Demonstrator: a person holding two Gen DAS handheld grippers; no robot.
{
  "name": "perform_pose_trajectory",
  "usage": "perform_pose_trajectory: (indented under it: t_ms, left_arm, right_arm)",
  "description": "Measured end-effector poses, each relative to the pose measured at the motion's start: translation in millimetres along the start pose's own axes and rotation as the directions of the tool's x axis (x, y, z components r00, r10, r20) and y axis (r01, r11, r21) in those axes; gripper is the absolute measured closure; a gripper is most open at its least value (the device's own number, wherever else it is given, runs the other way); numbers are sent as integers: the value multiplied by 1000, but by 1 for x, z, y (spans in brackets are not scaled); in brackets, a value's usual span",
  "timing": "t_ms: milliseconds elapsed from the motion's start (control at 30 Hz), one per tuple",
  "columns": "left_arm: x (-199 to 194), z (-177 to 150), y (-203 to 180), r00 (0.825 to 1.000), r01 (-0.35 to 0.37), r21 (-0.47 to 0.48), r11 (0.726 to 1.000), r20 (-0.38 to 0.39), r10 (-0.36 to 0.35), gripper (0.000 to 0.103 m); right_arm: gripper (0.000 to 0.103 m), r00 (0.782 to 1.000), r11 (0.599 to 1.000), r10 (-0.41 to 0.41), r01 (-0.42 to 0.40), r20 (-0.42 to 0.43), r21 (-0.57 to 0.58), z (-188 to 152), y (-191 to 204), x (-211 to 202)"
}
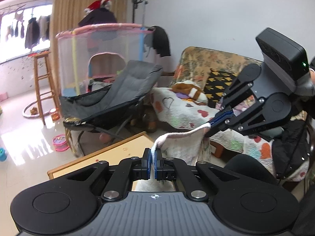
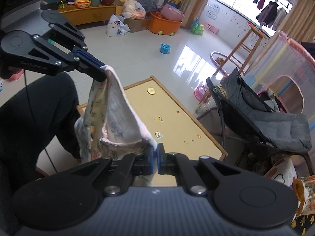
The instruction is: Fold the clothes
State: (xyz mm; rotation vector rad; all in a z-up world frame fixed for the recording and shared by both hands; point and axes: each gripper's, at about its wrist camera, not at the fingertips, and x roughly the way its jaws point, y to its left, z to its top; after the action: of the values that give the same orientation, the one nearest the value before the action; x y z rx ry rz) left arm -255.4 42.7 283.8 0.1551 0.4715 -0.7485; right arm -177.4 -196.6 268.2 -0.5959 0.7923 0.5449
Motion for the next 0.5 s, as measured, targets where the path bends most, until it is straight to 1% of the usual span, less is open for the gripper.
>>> perform_pose_trajectory:
  t_ms: [267,500]
  left_arm:
    - [73,-13,45,995,-91,-98,991,-58,85,100]
    - [138,-20,88,986,-129,-151,980,-122,111,100]
  right_arm:
    - [99,999,995,10,-7,-35,102,1,-34,74]
    - [99,998,981,13,-1,-60,195,1,-65,133]
